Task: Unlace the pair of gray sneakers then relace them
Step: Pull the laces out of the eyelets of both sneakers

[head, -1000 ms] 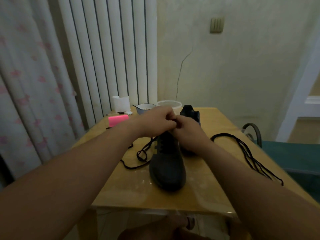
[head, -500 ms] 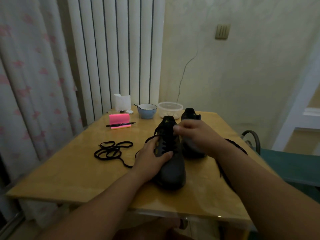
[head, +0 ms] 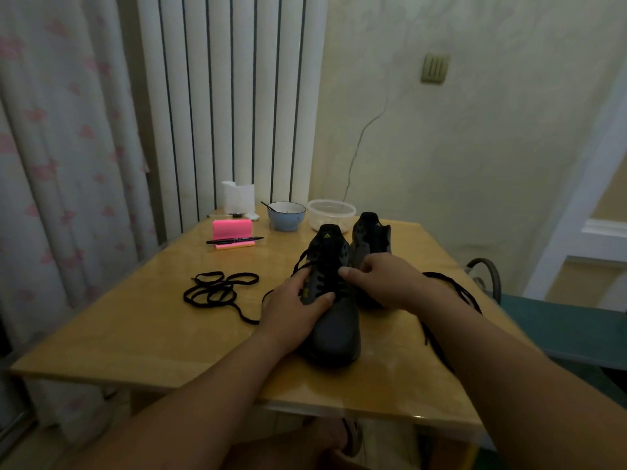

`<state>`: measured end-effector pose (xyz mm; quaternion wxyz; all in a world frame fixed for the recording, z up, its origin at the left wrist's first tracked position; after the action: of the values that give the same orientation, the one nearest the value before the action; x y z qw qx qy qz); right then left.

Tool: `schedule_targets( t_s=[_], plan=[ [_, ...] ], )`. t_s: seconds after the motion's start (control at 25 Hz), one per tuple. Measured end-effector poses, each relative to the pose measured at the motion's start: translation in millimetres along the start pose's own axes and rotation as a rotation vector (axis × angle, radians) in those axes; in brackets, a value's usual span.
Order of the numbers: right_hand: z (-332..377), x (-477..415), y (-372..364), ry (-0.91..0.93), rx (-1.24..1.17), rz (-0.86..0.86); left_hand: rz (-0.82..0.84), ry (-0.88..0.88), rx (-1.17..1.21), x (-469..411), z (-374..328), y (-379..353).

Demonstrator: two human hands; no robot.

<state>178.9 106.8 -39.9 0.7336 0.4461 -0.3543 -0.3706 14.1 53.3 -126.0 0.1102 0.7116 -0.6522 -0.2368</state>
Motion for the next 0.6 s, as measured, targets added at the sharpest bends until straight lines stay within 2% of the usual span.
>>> schedule_targets(
  t_s=[0.2, 0.36, 0.44, 0.48, 0.56, 0.6],
  plan=[
    [25.1, -7.5, -1.8, 0.073, 0.197, -0.144, -0.003, -0.007, -0.001, -1.9, 3.2, -0.5],
    [23.6, -5.2, 5.2, 0.153, 0.080, -0.213, -0.021, 0.004, -0.032, -4.7, 8.6, 0.1],
    [3.6, 1.5, 25.2, 0.166, -0.206, -0.268, -0.021, 0.022, -0.033, -5.4, 9.7, 0.4],
    [-7.6, 10.1, 39.4, 0.193, -0.434, -0.331, -0.016, 0.032, -0.033, -5.4, 10.0, 0.2],
    [-21.4, 23.8, 55.3, 0.338, -1.048, -0.364, -0.008, 0.045, -0.039, -3.5, 7.3, 0.5],
    [-16.9, 25.4, 52.2, 0.436, -1.360, -0.264, -0.006, 0.048, -0.035, -2.4, 5.6, 1.1]
  ],
)
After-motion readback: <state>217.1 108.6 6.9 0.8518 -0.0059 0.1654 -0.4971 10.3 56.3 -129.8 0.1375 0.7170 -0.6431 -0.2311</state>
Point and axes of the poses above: each hand's wrist, its own x-axis away from the middle knuckle, its own y-axis out of the back of the hand, z = x × y, the point moved 10 cm from there along -x, towards the middle knuckle, and after that the axes turned 14 degrees about z, right-handed, at the moved point
